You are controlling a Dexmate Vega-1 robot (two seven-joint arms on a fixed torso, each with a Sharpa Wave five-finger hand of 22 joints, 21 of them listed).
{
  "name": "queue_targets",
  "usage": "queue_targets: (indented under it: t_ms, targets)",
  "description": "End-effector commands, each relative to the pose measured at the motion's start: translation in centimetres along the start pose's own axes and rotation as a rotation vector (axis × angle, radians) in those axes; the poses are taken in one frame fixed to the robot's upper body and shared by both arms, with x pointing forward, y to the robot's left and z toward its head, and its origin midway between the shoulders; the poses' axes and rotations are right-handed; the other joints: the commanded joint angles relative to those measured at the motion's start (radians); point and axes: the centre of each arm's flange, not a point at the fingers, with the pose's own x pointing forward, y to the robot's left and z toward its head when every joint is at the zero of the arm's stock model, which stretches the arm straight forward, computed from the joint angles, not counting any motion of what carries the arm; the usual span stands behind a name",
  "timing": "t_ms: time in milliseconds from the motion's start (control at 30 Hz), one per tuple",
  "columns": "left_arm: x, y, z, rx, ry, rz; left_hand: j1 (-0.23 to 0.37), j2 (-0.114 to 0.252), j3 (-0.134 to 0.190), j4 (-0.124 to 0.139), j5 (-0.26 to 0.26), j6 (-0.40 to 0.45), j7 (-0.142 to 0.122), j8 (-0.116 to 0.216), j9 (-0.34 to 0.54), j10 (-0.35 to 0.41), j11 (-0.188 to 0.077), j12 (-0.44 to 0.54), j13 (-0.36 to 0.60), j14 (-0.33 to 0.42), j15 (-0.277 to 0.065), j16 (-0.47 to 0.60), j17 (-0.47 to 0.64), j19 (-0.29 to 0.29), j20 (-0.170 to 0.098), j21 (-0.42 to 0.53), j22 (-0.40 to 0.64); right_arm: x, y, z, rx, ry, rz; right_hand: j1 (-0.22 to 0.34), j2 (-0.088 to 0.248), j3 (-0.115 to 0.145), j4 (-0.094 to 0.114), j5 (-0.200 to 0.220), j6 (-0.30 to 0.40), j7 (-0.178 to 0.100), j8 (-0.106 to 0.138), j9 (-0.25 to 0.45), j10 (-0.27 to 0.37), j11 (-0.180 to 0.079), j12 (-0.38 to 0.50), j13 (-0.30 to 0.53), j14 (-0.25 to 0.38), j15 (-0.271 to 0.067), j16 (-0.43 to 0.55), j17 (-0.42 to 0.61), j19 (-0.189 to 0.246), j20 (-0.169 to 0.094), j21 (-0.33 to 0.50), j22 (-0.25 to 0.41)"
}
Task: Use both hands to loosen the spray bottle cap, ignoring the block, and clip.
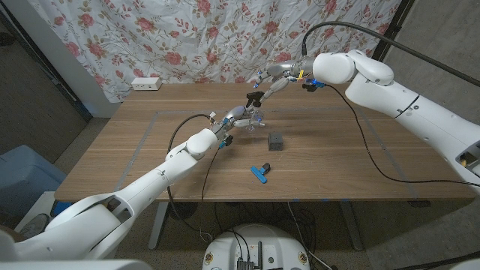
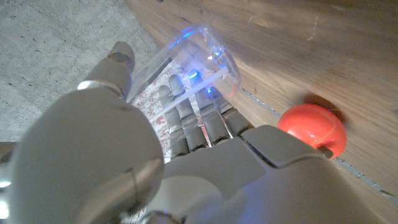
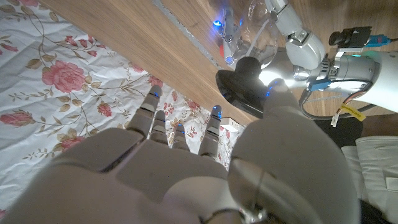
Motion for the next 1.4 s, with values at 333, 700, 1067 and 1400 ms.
queue_targets:
  t_ms: [333, 700, 1067, 1400]
  targets:
    - [0.1, -0.4, 0.3, -0.006, -0.007, -0.001, -0.196, 0.184, 0.021, 0.014, 0.002, 0.058, -0.062, 0.008, -0.003, 0.037, -0.045, -0.009, -0.01, 0.013, -0.105, -0.004, -0.002, 0.006, -0.036, -0.004, 0.002, 1.0, 1.2, 0.5, -0.073, 0.011, 0.044, -0.014, -0.004, 0.001, -0.01, 0.015, -0.004, -0.025, 0.007, 0.011, -0.03, 0.002, -0.001, 0.005, -0.012, 0.006, -0.006, -0.003, 0.012, 0.007, -0.001, 0.004]
    - [-0.2, -0.6, 0.5, -0.002, -0.007, -0.008, -0.206, 0.184, 0.022, 0.015, 0.004, 0.06, -0.065, 0.008, -0.005, 0.037, -0.052, -0.016, -0.018, 0.012, -0.105, -0.004, -0.002, 0.008, -0.036, -0.003, 0.002, 1.2, 1.7, 0.5, -0.086, 0.025, 0.046, -0.018, -0.012, -0.002, -0.016, 0.015, 0.011, -0.042, 0.019, 0.016, -0.032, -0.002, 0.004, 0.005, -0.017, 0.006, -0.007, -0.005, 0.011, 0.008, -0.002, 0.004]
    - [-0.4, -0.6, 0.6, 0.001, -0.009, -0.016, -0.215, 0.185, 0.025, 0.015, 0.004, 0.055, -0.069, 0.005, -0.006, 0.033, -0.053, -0.021, -0.018, 0.011, -0.106, -0.007, -0.004, 0.007, -0.035, -0.004, 0.002, 1.0, 2.0, 0.7, -0.077, 0.03, 0.012, -0.008, -0.01, 0.007, -0.036, 0.011, 0.093, -0.063, 0.066, 0.029, -0.008, -0.017, 0.02, 0.006, -0.002, 0.005, 0.001, -0.009, 0.021, 0.004, -0.001, 0.004]
    - [-0.7, -0.7, 0.5, -0.004, -0.006, -0.022, -0.219, 0.188, 0.028, 0.014, 0.005, 0.05, -0.066, 0.003, -0.006, 0.032, -0.049, -0.024, -0.017, 0.009, -0.109, -0.008, -0.004, 0.006, -0.035, -0.004, 0.002, 1.0, 2.0, 0.7, -0.07, 0.04, -0.003, 0.021, -0.002, 0.023, -0.06, 0.002, 0.179, -0.076, 0.117, 0.043, 0.025, -0.031, 0.029, 0.004, 0.021, -0.009, 0.01, -0.013, 0.042, -0.004, 0.001, 0.004]
